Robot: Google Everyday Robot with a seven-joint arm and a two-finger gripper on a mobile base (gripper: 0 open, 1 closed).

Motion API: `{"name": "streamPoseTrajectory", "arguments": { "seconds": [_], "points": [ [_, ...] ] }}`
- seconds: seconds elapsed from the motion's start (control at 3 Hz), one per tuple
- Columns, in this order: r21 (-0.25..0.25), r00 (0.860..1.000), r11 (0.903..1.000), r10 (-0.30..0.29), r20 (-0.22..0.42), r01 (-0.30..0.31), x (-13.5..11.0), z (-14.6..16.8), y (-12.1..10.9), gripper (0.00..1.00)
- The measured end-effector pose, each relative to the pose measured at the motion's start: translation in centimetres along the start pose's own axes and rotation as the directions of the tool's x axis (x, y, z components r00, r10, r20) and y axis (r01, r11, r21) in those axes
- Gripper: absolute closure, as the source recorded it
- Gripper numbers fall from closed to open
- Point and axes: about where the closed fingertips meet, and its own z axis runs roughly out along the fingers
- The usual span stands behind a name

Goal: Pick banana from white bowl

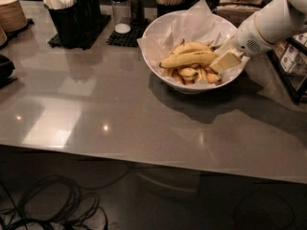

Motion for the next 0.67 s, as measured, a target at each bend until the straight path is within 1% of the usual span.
{"name": "streamPoseTrajectory", "arguments": {
  "seconds": [0.33, 0.67],
  "points": [
    [0.001, 1.000, 1.0000, 0.000, 0.000, 0.000, 0.00, 0.01, -0.01, 1.00],
    [-0.006, 1.000, 0.9998, -0.021, 0.007, 0.021, -0.33, 0.15, -0.08, 1.00]
  ]
}}
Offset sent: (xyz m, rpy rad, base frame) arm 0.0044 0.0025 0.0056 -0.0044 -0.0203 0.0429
